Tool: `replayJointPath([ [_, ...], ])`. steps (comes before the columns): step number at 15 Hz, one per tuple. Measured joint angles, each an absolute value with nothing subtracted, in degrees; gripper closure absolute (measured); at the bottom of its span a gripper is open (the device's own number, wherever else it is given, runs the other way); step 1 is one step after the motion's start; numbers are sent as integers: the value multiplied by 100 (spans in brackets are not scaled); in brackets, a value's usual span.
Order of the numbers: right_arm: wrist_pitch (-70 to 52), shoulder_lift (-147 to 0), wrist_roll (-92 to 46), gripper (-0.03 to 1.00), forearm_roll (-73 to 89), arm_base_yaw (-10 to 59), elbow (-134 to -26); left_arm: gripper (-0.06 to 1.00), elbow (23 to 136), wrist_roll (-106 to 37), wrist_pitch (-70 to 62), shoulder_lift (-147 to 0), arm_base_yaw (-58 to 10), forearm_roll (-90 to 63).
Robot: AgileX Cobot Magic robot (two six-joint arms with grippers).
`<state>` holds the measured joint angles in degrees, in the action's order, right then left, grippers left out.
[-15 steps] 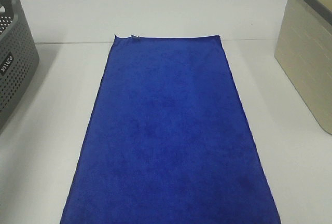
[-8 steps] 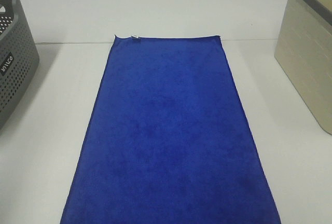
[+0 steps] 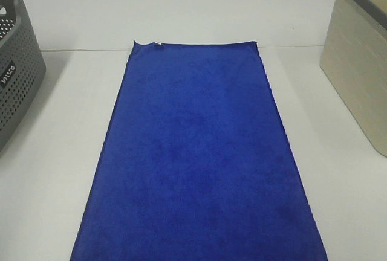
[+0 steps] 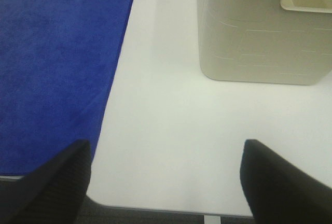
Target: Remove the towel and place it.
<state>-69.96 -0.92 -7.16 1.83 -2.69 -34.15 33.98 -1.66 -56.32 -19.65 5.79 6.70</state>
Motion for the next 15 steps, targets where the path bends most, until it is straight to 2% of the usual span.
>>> replayJointPath([
  [3, -6996, 29, -716, 19, 183, -269, -3168, 21, 3369, 0, -5604, -1650, 579, 682],
  [9, -6738, 29, -716, 19, 269, -269, -2802, 21, 3226, 0, -6188, -69, 579, 676],
  [12, -6520, 29, -716, 19, 309, -269, -2710, 21, 3209, 0, -6830, 29, 579, 521],
  [15, -6377, 29, -716, 19, 367, -269, -2641, 21, 3186, 29, -6704, 29, 579, 378],
])
